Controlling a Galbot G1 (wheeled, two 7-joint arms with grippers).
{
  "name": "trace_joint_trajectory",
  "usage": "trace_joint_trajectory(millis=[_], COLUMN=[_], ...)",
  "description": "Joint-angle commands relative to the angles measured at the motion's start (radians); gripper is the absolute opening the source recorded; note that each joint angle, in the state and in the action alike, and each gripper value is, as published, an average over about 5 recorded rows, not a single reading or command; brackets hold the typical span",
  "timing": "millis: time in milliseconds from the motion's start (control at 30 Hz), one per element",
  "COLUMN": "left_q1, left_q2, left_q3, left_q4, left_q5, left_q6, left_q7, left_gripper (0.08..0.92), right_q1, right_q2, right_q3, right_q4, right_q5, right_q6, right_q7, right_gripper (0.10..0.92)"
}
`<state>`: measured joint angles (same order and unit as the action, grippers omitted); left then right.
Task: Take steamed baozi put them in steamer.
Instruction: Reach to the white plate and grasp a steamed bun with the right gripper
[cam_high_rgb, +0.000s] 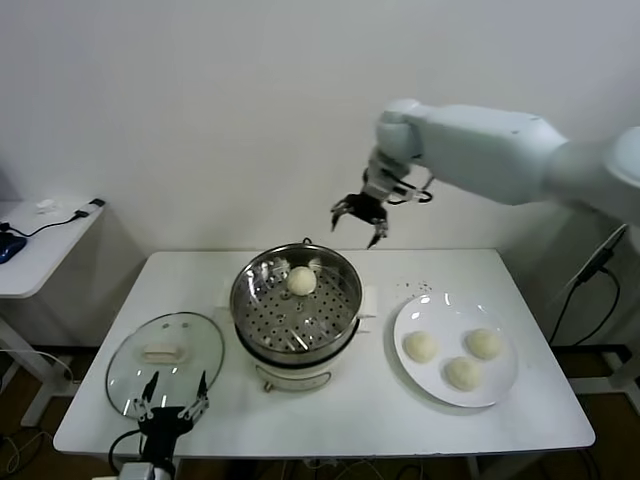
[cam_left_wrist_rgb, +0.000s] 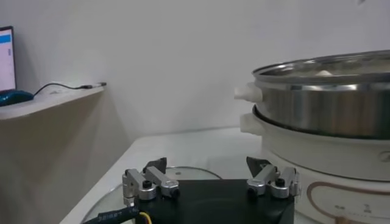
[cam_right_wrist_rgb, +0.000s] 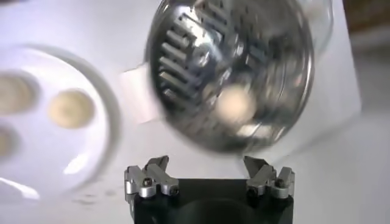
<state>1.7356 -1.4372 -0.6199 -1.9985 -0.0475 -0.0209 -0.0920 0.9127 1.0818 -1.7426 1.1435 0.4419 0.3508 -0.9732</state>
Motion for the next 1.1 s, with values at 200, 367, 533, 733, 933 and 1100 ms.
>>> trace_joint_trajectory(millis=[200, 367, 533, 733, 933, 1100], left_q1=[0.004, 0.007, 0.012, 0.015, 0.018, 0.021], left_q2=[0.001, -0.002, -0.005, -0.006, -0.005, -0.005], left_q3=[-0.004, -0.004, -0.006, -0.005, -0.004, -0.004], left_q4=[0.001, 0.002, 0.002, 0.004, 0.005, 0.003], left_q5=[-0.002, -0.002, -0.002, -0.002, -0.002, -0.002], left_q6=[-0.003, -0.003, -0.004, -0.005, -0.007, -0.008], left_q7=[-0.003, -0.005, -0.006, -0.009, -0.011, -0.011], left_gripper=[0.823, 0.823, 0.823, 0.823, 0.823, 0.823], right_q1=[0.116, 0.016, -0.098, -0.255, -0.390, -0.465], right_q2=[-0.349, -0.355, -0.343, -0.318, -0.284, -0.247], right_q3=[-0.316, -0.291, -0.214, -0.104, 0.004, 0.069], right_q4=[0.432, 0.454, 0.414, 0.307, 0.241, 0.193], right_q5=[0.294, 0.311, 0.273, 0.201, 0.175, 0.160], right_q6=[-0.601, -0.658, -0.690, -0.703, -0.738, -0.756], right_q7=[0.120, 0.160, 0.190, 0.208, 0.251, 0.273], right_gripper=[0.823, 0.823, 0.823, 0.822, 0.823, 0.823])
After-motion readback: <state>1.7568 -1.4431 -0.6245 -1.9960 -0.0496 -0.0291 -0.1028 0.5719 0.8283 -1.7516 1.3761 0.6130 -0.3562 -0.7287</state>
